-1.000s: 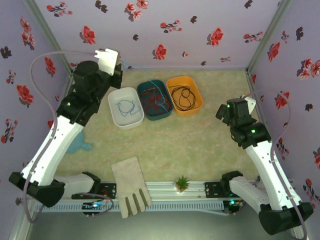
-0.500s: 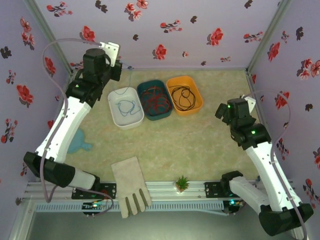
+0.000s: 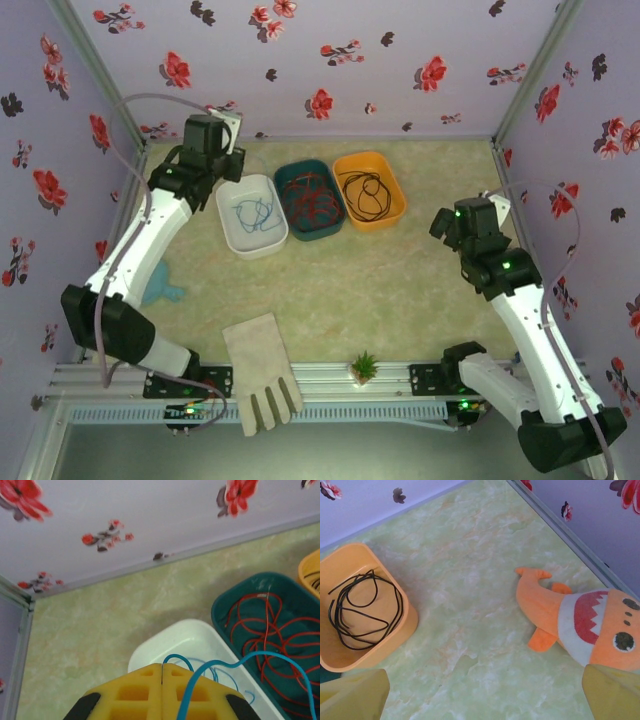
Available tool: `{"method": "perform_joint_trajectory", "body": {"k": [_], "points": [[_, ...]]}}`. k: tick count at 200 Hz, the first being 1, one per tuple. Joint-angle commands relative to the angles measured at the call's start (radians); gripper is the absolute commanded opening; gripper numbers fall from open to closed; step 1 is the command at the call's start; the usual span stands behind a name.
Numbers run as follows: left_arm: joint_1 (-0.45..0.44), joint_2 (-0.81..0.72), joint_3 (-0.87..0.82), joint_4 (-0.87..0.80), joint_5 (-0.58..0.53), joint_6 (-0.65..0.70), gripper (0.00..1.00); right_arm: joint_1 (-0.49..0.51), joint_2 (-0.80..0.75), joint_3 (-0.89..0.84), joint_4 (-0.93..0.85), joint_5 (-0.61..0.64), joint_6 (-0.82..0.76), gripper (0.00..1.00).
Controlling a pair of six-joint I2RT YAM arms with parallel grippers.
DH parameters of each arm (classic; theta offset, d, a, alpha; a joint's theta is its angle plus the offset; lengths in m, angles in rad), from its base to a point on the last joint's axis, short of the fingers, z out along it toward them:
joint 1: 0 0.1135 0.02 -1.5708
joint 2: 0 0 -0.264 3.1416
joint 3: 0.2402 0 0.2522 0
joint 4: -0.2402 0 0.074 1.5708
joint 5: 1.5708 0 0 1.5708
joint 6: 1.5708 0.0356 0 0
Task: Untangle the cables
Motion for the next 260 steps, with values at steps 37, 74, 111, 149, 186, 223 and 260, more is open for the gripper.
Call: {"method": "perform_joint_trajectory", "body": {"k": [37,74,111,149,186,223,260], "points": [[0.022,0.152,0.063,-0.202,0.001,-0.082,0.00,-0.005,-0.003,-0.007,-0.016,-0.026,0.005,0.99],[0.047,0.221,0.044,-0.244,-0.001,-0.148,0.00,-0.005,-0.005,-0.007,-0.026,-0.034,0.006,0.99],[0.085,0.252,0.009,-0.245,0.002,-0.170,0.00,-0.006,-0.005,-0.012,-0.030,-0.038,0.011,0.99],[0.101,0.296,0.033,-0.255,0.006,-0.169,0.03,-0.005,-0.001,-0.018,-0.021,-0.055,0.017,0.99],[0.101,0.343,0.056,-0.248,0.053,-0.181,0.04,-0.005,0.000,-0.020,-0.027,-0.068,0.021,0.99],[0.102,0.381,0.083,-0.253,0.065,-0.180,0.21,-0.004,0.006,-0.022,-0.028,-0.076,0.022,0.99],[0.102,0.400,0.111,-0.257,0.072,-0.178,0.32,-0.003,0.020,-0.021,-0.024,-0.077,0.023,0.99]]}}
